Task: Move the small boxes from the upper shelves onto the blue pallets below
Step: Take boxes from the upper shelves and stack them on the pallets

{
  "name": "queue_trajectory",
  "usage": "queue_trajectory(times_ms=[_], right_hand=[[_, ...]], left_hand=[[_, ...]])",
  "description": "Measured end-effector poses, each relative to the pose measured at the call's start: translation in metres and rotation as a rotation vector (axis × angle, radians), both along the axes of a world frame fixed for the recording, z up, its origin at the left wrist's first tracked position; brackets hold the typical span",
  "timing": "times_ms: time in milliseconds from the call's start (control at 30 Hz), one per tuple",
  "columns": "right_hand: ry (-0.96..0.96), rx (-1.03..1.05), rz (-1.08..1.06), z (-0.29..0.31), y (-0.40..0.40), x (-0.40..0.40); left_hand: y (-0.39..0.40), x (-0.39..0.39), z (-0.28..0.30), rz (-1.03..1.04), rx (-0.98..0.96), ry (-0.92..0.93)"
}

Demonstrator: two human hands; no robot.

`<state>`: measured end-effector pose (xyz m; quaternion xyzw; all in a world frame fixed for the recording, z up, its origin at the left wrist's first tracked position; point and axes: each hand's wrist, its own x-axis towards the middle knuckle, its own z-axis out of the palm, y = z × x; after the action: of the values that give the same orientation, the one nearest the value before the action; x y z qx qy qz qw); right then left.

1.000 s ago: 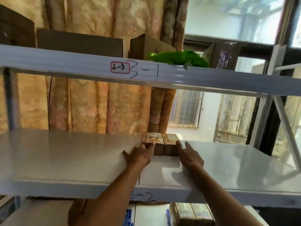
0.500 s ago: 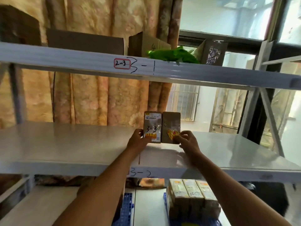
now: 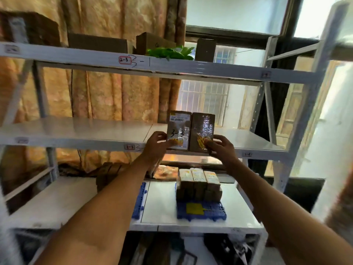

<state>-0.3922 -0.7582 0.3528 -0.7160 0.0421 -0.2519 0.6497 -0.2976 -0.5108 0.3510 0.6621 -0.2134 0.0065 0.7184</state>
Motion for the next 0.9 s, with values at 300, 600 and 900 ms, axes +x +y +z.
queue_trajectory(times_ms=[300, 600, 900], right_hand=[[0.358, -0.001, 0.043, -0.106, -0.052, -0.123], [0.533, 0.066, -0.037, -0.167, -0.093, -0.111], [0.563, 0.035, -0.024, -0.202, -0.149, 0.024]], left_hand=[[-0.022, -0.096, -0.126, -0.281, 0.249, 0.476], [-0.086, -0.080, -0.174, -0.224, 0.249, 0.550], [-0.152, 0.040, -0.207, -0.077, 0.259, 0.547]])
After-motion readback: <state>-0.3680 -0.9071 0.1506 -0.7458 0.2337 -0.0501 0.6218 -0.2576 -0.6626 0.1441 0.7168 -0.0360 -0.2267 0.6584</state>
